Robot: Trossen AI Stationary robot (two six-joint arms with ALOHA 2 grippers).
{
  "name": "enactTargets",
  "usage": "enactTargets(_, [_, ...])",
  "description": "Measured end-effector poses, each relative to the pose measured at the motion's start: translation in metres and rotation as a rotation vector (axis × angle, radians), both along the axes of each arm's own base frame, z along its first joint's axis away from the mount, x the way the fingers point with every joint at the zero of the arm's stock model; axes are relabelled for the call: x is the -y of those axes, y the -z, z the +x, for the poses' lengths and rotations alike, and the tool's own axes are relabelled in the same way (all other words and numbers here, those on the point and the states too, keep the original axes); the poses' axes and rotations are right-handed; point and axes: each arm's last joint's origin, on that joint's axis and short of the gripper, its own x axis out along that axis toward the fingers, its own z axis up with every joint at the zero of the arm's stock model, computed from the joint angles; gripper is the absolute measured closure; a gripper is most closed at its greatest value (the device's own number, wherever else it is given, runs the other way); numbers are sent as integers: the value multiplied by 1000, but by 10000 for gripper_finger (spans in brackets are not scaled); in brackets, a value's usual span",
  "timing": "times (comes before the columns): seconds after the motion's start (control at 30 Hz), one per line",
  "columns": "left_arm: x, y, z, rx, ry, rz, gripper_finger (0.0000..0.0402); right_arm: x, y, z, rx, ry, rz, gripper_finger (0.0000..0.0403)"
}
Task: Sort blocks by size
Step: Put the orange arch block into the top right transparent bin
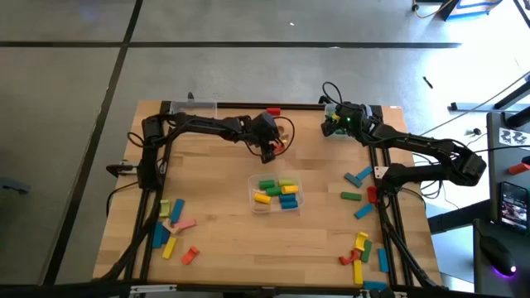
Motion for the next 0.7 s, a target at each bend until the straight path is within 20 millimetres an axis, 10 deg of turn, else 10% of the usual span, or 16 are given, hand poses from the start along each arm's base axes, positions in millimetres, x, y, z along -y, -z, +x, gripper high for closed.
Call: enactTargets(0.7, [-7, 41, 6, -63, 28, 25, 233, 0, 0, 0, 3, -7, 4, 84])
